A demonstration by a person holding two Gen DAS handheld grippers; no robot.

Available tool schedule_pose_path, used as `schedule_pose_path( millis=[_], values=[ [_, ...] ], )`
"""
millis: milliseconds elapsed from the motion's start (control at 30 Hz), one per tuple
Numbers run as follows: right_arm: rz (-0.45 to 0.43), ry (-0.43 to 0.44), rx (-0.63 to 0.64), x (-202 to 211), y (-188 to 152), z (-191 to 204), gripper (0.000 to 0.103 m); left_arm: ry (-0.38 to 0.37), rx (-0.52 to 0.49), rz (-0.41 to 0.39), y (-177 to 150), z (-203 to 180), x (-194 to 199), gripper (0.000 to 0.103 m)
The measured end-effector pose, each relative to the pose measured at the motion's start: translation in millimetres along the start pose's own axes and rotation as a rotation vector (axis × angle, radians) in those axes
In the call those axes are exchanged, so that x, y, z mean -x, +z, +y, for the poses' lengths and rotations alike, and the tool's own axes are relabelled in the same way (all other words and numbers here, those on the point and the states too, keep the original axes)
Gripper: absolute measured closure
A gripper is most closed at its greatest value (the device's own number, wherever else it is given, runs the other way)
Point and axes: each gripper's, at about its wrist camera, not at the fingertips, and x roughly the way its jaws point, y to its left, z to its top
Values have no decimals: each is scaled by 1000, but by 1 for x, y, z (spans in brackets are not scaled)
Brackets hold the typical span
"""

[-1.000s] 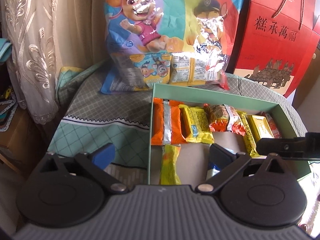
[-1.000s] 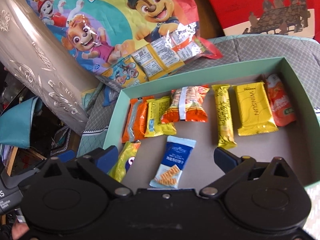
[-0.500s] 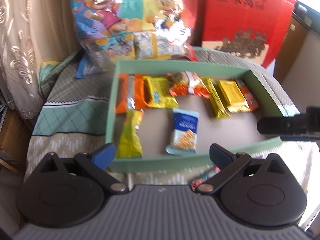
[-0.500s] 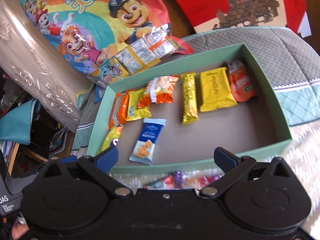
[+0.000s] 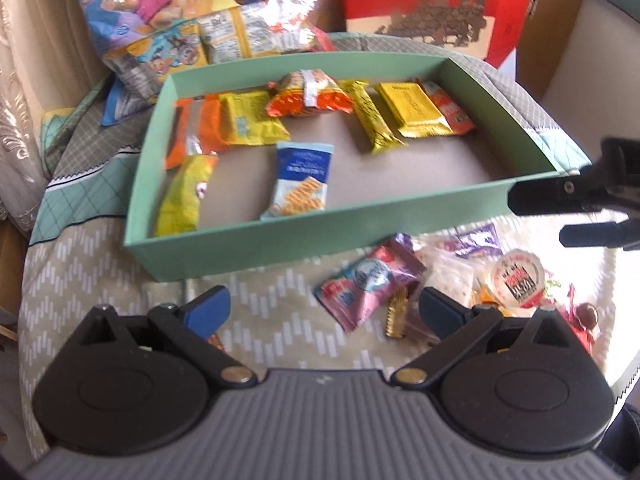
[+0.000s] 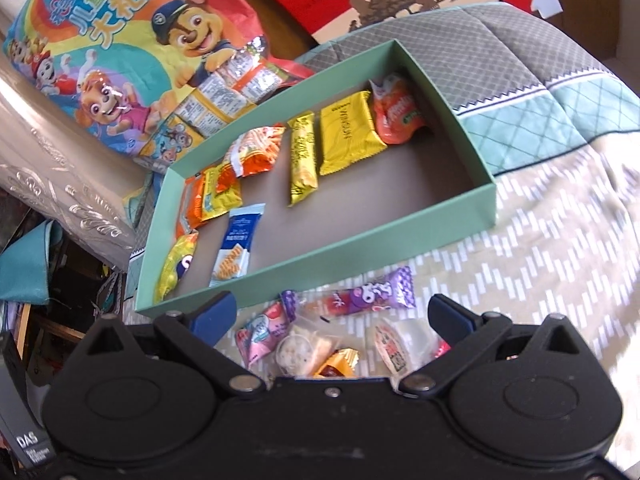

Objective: Organize snacks
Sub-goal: 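Lift both open tools out of the box and move them to the snack pile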

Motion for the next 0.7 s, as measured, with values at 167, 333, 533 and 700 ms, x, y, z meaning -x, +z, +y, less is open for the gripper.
schedule_pose_path(
  millis=[167, 333, 533, 700],
  values=[
    [-16, 17, -1, 4, -1, -3, 0, -57, -42, 16, 1, -27, -11, 17],
    [-52, 29, 28, 5, 0, -2, 6, -96, -91, 55, 6, -54, -30, 35],
    [-16, 41, 93, -9, 4, 7, 37, -117, -128, 71, -1, -67, -42, 63],
    [35, 50, 214, -29, 6, 25, 40, -148, -41, 106, -13, -36, -29, 63]
  ],
)
